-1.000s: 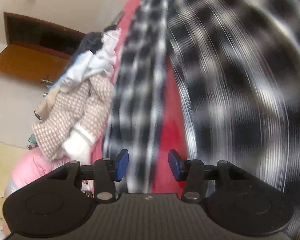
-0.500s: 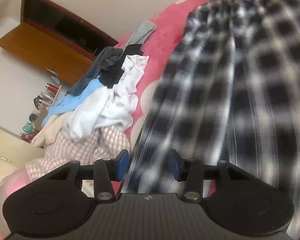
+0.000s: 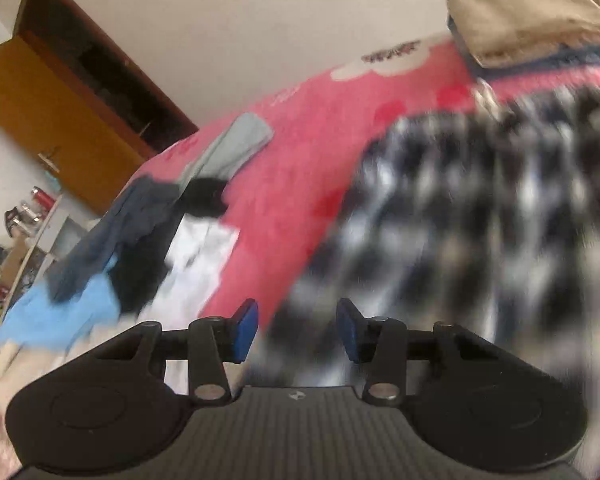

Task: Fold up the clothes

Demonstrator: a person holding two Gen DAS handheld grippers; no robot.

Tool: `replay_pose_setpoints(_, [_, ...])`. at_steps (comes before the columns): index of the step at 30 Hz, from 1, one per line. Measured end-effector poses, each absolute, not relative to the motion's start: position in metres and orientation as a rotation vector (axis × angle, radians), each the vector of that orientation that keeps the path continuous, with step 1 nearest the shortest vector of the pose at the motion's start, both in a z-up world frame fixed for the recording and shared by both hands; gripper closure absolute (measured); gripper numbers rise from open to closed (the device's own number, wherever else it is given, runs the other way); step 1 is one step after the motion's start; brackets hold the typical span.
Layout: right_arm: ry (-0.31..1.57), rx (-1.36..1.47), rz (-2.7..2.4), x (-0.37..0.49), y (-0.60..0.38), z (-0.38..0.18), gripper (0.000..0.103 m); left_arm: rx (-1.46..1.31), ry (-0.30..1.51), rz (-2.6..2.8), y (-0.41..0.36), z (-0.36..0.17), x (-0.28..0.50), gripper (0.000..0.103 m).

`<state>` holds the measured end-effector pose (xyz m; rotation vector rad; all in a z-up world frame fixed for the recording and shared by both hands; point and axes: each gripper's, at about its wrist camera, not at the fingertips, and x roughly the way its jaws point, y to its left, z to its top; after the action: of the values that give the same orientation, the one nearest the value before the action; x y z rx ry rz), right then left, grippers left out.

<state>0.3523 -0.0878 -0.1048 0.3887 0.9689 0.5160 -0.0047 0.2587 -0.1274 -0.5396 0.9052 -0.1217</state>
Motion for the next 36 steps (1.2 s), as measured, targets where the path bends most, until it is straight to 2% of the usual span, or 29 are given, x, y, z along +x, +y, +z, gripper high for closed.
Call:
replay_pose_setpoints(2, [1.004, 0.351, 0.498, 0.376, -0.07, -0.108, 0.056, -0.547, 0.907, -0.126, 0.261, -0.128, -0.005, 0.092])
replay_pose_setpoints(5, [1.059, 0.283, 0.449, 0.401, -0.045, -0.114, 0.056, -0.532, 0.903, -0.147, 0.261, -0.129, -0.004, 0.086])
replay_pose_setpoints(7, [1.085, 0.245, 0.428, 0.413, -0.031, -0.12, 0.056, -0.521, 0.893, -0.171, 0.258, -0.131, -0.001, 0.075])
replay_pose_setpoints(10, [1.117, 0.164, 0.381, 0.428, -0.012, -0.135, 0.056, -0.483, 0.879, -0.194, 0.251, -0.131, 0.0, 0.066])
replay_pose_setpoints(12, [1.121, 0.113, 0.351, 0.436, -0.003, -0.146, 0.057, -0.452, 0.869, -0.205, 0.247, -0.13, -0.001, 0.064])
replay_pose_setpoints(13, [1.111, 0.092, 0.344, 0.439, -0.001, -0.15, 0.057, -0.434, 0.865, -0.207, 0.245, -0.129, -0.001, 0.065])
replay_pose_setpoints(15, [1.092, 0.048, 0.336, 0.444, 0.004, -0.155, 0.065, -0.403, 0.854, -0.206, 0.242, -0.129, -0.002, 0.066])
replay_pose_setpoints(16, [1.083, 0.026, 0.335, 0.446, 0.006, -0.156, 0.069, -0.388, 0.85, -0.201, 0.24, -0.129, -0.002, 0.071])
replay_pose_setpoints(17, [1.074, -0.005, 0.333, 0.447, 0.009, -0.157, 0.082, -0.37, 0.846, -0.189, 0.238, -0.129, -0.002, 0.077])
replay_pose_setpoints(18, [1.067, -0.026, 0.332, 0.447, 0.009, -0.156, 0.096, -0.35, 0.844, -0.179, 0.236, -0.13, -0.002, 0.09])
replay_pose_setpoints(21, [1.05, -0.024, 0.351, 0.447, 0.005, -0.153, 0.1, -0.361, 0.835, -0.169, 0.238, -0.129, 0.0, 0.103])
replay_pose_setpoints(29, [0.944, 0.065, 0.424, 0.448, 0.004, -0.139, 0.1, -0.475, 0.805, -0.077, 0.258, -0.123, 0.006, 0.103])
replay_pose_setpoints(34, [0.922, 0.109, 0.428, 0.453, 0.008, -0.15, 0.1, -0.503, 0.877, -0.171, 0.255, -0.128, 0.007, 0.103])
replay_pose_setpoints(35, [0.927, 0.115, 0.424, 0.454, 0.008, -0.154, 0.1, -0.51, 0.887, -0.184, 0.255, -0.129, 0.007, 0.102])
replay_pose_setpoints(36, [0.936, 0.117, 0.418, 0.455, 0.009, -0.159, 0.1, -0.507, 0.886, -0.187, 0.255, -0.128, 0.007, 0.092])
